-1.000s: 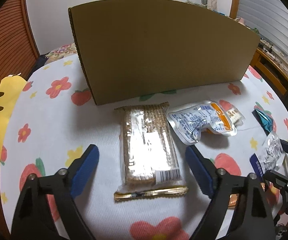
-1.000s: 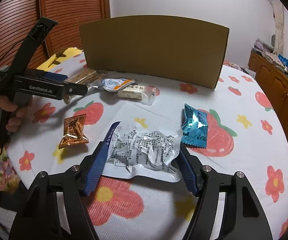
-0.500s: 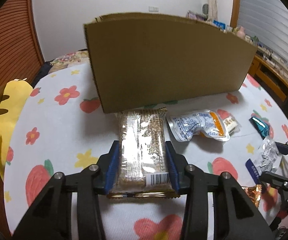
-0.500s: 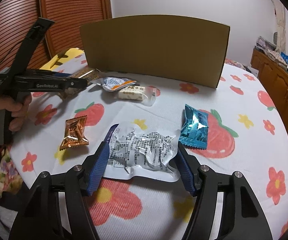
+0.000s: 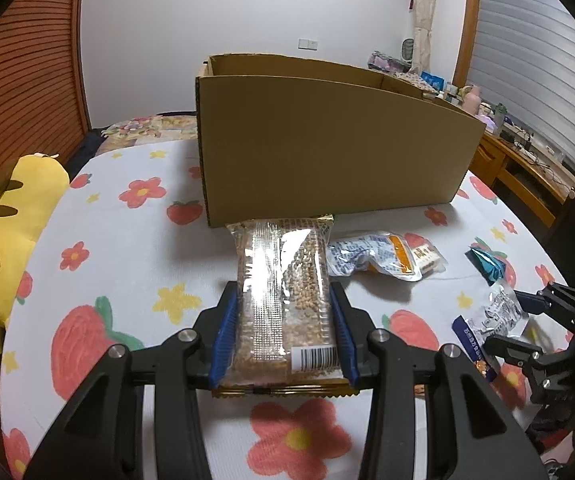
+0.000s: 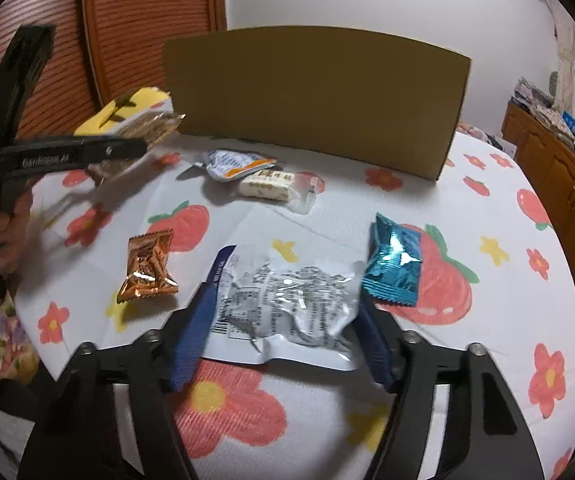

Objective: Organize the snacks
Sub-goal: 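Grasp the wafer bar with the left tool while the right tool grasps the silver foil packet, then lift both held packets and carry them over the cardboard box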

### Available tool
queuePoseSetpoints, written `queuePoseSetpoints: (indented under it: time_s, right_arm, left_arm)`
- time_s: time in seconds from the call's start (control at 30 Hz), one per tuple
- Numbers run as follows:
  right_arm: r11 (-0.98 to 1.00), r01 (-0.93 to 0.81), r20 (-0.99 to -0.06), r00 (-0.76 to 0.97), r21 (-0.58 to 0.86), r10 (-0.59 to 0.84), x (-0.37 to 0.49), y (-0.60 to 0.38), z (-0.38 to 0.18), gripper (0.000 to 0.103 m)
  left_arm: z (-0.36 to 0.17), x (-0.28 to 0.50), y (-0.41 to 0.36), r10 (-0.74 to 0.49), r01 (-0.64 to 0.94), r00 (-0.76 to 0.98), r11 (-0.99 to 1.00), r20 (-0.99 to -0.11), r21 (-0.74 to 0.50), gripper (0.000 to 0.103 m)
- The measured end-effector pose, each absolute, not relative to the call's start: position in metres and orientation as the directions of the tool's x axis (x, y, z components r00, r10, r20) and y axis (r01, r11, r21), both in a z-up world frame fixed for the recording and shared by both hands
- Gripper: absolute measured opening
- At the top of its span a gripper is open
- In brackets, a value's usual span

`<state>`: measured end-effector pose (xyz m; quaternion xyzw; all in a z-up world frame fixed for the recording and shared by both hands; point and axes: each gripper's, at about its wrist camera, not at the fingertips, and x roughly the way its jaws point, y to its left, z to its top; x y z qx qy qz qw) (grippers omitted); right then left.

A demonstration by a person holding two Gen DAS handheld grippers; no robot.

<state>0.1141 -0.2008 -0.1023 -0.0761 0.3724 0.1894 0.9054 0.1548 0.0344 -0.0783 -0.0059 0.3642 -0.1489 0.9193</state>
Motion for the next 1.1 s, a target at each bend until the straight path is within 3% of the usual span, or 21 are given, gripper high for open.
queuePoseSetpoints:
  time_s: [1.1]
  right_arm:
    - [0.916,-0.392,-0.647,0.678,0.08,0.347,0.107,-0.232,-0.08,0.06]
  left_arm:
    - [-0.056,0.135,0.012,-0.294,0.308,0.73,0.947,-0.616,-0.088,0.042]
